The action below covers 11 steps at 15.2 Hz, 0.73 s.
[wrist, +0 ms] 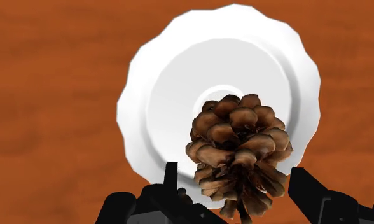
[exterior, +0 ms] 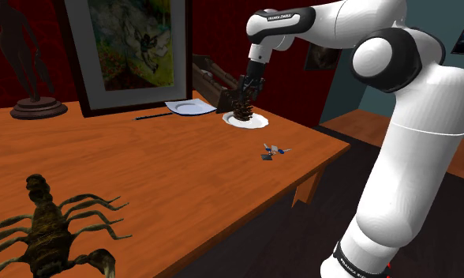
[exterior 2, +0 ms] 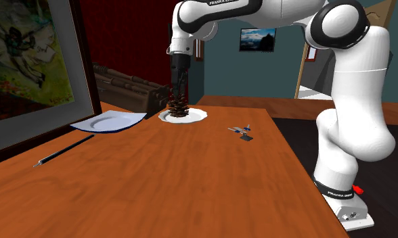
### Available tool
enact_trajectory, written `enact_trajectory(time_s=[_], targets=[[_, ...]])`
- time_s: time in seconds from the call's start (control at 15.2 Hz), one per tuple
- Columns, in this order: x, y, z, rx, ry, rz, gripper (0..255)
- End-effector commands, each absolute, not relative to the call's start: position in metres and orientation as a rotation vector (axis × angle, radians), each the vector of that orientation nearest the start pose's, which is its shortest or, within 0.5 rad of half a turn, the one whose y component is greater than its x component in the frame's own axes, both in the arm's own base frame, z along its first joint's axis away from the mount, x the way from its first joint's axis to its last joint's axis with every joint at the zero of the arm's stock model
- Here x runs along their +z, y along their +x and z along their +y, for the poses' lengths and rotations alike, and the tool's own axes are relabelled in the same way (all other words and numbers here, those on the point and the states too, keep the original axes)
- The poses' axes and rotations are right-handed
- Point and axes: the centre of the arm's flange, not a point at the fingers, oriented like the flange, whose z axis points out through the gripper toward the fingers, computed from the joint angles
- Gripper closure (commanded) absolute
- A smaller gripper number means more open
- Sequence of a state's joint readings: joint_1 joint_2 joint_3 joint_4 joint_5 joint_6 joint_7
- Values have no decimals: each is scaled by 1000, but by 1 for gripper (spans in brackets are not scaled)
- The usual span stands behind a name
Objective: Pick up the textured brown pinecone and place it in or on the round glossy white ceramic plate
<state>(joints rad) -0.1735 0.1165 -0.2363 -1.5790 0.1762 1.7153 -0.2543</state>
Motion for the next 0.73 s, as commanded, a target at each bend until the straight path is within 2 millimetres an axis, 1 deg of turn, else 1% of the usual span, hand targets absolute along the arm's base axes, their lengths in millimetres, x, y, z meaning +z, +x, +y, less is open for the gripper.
enact_trajectory(time_s=[0.0, 0.2, 0.4, 0.46, 0.66], targets=[[568, 559, -217, -102, -2996, 266, 0], [567, 560, -217, -103, -2996, 266, 0], [606, 557, -222, -103, -2996, 266, 0], [617, 556, -223, -103, -2996, 266, 0], [617, 556, -223, -103, -2996, 266, 0]])
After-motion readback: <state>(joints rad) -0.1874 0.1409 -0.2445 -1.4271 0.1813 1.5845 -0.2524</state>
